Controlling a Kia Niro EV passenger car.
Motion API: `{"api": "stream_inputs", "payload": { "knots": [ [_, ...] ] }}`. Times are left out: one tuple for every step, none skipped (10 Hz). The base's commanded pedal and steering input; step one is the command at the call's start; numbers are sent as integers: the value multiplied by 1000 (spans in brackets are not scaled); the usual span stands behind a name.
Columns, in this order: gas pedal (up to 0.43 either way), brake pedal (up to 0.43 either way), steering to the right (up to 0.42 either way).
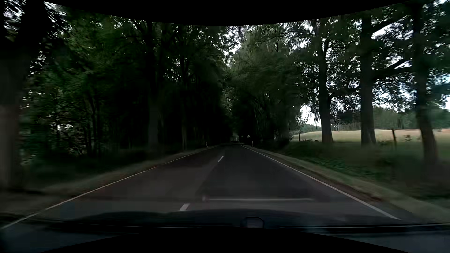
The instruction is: Follow the waypoints while adhering to traffic rules and regulations
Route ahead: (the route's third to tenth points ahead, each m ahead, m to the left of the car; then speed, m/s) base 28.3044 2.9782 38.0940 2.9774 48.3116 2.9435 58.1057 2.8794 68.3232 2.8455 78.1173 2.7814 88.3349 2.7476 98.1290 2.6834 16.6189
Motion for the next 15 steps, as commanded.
{"api": "stream_inputs", "payload": {
  "knots": [
    [118,0,-5],
    [0,0,-4],
    [0,0,-4],
    [0,0,-4],
    [0,0,-2],
    [0,0,0],
    [0,0,-1],
    [0,0,-3],
    [0,0,-3],
    [0,0,-3],
    [0,0,-3],
    [0,0,-3],
    [0,0,-4],
    [0,0,-3],
    [0,0,-2]
  ]
}}
